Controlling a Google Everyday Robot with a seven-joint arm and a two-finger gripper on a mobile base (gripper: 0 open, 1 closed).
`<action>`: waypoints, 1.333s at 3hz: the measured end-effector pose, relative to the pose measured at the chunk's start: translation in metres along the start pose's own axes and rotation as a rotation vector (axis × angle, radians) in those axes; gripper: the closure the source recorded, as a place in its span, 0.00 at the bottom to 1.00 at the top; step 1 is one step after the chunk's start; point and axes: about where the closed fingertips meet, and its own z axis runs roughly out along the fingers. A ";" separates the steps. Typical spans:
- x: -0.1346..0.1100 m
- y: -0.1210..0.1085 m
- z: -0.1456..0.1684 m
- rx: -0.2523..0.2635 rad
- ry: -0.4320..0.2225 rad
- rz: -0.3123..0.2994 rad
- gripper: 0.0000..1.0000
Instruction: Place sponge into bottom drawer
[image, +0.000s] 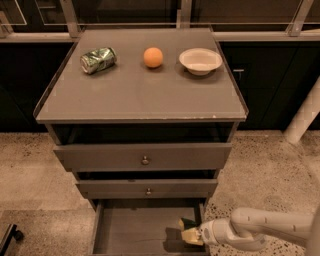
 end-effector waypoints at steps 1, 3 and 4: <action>0.010 -0.024 0.041 -0.007 0.060 0.043 1.00; 0.017 -0.050 0.090 -0.132 0.061 0.106 1.00; 0.020 -0.059 0.107 -0.144 0.089 0.122 1.00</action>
Offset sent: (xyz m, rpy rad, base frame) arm 0.0241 0.0029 -0.1155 0.1463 0.1501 -0.0305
